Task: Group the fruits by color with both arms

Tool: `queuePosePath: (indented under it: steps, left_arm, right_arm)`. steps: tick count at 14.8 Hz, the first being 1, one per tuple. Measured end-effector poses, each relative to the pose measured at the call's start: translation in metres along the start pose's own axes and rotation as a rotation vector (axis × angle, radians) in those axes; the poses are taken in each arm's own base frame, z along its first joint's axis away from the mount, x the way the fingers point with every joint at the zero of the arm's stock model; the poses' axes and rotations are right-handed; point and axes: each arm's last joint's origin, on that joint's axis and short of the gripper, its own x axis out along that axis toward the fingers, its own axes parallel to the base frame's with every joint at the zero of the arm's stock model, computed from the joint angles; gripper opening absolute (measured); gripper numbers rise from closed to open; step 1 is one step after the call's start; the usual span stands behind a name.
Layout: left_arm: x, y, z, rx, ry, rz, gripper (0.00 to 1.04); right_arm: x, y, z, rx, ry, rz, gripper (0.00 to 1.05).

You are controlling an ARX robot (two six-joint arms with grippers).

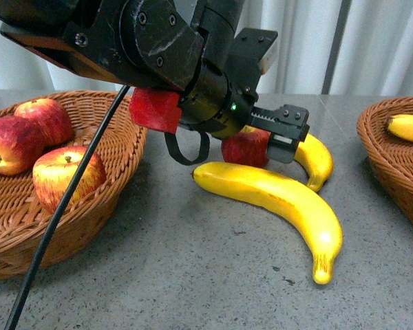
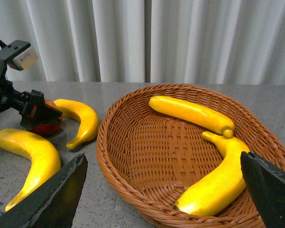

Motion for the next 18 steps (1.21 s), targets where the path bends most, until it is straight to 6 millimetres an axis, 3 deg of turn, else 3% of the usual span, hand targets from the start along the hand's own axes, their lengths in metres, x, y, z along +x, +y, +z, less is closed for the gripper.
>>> queuePosePath:
  steps: [2,5,7,10,12,15,18]
  left_arm:
    - [0.007,-0.001,-0.005,-0.001,0.034,0.001,0.98]
    - [0.007,0.001,-0.005,-0.004,0.030,0.006,0.70]
    - [0.001,0.005,-0.004,-0.014,0.025,0.016,0.66]
    - [-0.042,0.029,0.023,-0.083,-0.043,0.141,0.66]
    - [-0.072,0.058,0.032,-0.148,-0.099,0.260,0.66]
    - [-0.089,0.096,0.008,-0.229,-0.024,0.402,0.66]
    - [-0.090,0.110,-0.021,-0.277,0.066,0.467,0.66]
  right_arm:
    - [0.000,0.000,0.000,0.000,0.000,0.000,0.98]
    - [0.000,0.000,0.000,0.000,0.000,0.000,0.98]
    - [0.000,0.000,0.000,0.000,0.000,0.000,0.98]
    - [0.000,0.000,0.000,0.000,0.000,0.000,0.98]
    - [0.000,0.000,0.000,0.000,0.000,0.000,0.98]
    - [0.000,0.000,0.000,0.000,0.000,0.000,0.98]
    - [0.000,0.000,0.000,0.000,0.000,0.000,0.98]
